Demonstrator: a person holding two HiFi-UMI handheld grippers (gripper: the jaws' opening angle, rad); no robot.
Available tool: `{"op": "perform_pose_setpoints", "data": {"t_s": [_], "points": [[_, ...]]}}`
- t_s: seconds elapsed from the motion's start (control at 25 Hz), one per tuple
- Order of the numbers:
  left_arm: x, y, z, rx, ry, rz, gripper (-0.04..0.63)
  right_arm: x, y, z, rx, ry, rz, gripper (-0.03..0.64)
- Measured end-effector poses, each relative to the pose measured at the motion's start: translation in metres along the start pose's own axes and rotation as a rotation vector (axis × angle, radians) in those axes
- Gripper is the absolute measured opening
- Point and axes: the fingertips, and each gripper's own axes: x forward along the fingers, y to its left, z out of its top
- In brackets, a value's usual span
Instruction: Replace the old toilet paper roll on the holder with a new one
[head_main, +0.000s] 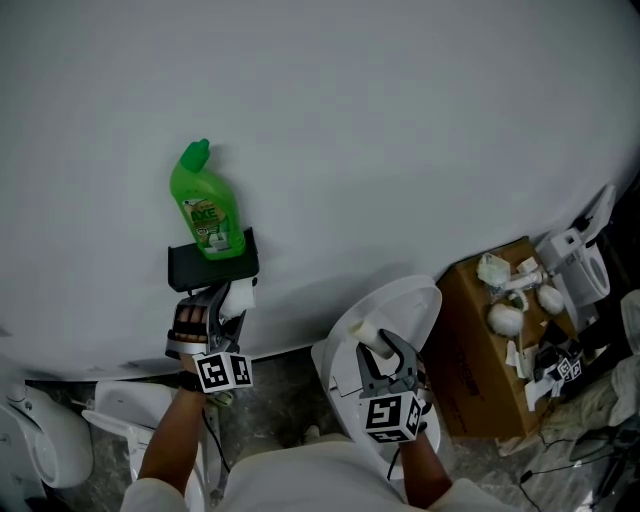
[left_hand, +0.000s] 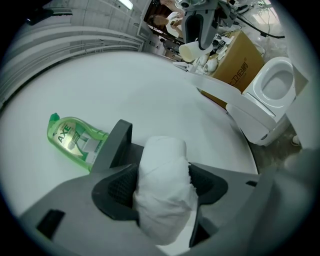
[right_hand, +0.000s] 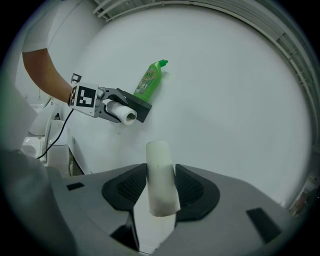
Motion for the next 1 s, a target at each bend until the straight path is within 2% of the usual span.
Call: {"op": "perform_pose_setpoints", "data": {"t_s": [0.24, 0.52, 0.68, 1.0], "points": [[-0.007, 0.003, -0.021, -0.007, 0.036, 0.003, 0.299, -0.002, 0.006, 0.002, 0.005, 0.001, 0.003, 0.176], [-0.01, 0.002, -0.024, -0.017, 0.026, -0.006, 0.299, -0.003, 0.018, 0.006, -0.006, 0.009, 0.034, 0.176], [-0.008, 0.003, -0.022, -0.09, 0.033, -0.002, 0.299, -0.003, 0.026, 0.009, -0.002, 0.006, 0.046, 0.176], [-0.012, 0.005, -0.018, -0.124, 0.036, -0.051, 0.302, -0.005, 0.039, 0.014, -0.008, 0.005, 0.061, 0.176]]}}
